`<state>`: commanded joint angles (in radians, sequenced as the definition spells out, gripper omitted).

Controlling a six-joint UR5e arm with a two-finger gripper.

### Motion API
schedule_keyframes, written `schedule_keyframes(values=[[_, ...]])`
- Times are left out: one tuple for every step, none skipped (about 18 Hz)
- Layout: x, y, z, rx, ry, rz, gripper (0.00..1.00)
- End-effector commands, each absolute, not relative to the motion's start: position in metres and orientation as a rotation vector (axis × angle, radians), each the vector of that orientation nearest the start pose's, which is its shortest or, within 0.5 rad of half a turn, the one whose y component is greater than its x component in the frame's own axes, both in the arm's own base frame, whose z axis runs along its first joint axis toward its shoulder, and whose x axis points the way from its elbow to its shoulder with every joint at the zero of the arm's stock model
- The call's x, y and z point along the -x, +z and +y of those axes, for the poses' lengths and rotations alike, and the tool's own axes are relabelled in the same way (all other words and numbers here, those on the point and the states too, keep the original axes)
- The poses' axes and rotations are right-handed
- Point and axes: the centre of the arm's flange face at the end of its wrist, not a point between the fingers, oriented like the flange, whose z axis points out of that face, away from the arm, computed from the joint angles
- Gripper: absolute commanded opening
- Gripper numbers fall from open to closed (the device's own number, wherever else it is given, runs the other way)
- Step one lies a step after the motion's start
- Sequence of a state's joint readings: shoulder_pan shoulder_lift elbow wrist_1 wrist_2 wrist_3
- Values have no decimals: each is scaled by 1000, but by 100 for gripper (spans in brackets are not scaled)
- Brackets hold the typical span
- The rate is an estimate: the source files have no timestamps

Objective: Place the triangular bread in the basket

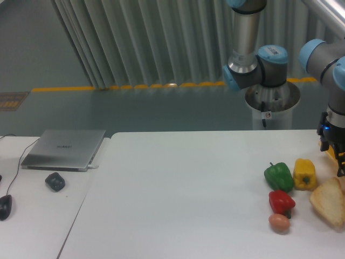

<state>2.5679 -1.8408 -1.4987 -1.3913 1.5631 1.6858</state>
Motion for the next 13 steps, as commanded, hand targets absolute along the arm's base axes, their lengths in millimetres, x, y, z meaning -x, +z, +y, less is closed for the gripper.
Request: schedule_keyframes(values=[[427,393,436,2953,-33,1062,100],[427,393,436,2954,-36,1062,100],[427,393,435,2957,-35,1063,100],[427,393,435,2957,-34,1063,100],[427,394,435,2955,-33,1062,100],[426,394,436,2954,-33,1065,100],[425,393,438,2949,-26,1088,100],[422,390,436,2944,-23,1174,100],[425,395,436,2938,-10,1222,100],[425,394,436,2936,-22,1209,100],[423,393,434,2937,-28,1193,100],[424,394,432,2938,-26,1189,100],[425,394,432,2938,-24,1186,100]])
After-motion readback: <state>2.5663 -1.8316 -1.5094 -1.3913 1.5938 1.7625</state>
